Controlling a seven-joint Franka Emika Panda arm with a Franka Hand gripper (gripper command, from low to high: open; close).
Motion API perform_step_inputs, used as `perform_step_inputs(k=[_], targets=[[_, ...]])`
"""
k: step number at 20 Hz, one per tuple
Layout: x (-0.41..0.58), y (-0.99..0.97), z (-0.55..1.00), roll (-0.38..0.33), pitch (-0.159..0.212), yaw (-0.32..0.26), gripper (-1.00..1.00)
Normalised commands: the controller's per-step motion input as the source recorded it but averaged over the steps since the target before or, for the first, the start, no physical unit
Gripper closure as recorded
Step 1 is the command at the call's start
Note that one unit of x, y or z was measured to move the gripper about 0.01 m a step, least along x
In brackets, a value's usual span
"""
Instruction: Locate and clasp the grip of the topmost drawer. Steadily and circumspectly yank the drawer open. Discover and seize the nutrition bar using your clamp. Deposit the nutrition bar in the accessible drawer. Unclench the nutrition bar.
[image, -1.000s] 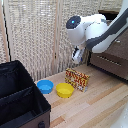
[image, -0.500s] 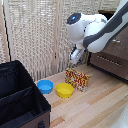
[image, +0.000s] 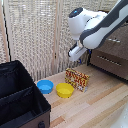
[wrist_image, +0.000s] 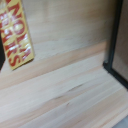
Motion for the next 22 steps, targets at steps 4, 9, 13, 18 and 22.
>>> perform_step_inputs(k=[4,9,13,18,22], targets=[[0.501,0.13,0.17,0.253,0.104,-0.165,-1.0],[0.694,0.04,0.32,0.204,0.089,-0.088,-1.0],[0.642,0.0,0.33,0.221,0.077,-0.032,-1.0],[0.421,0.0,0.05,0.197,0.093,-0.049,-1.0],[0.264,-0.03,-0.06,0.099,0.058,-0.054,-1.0]])
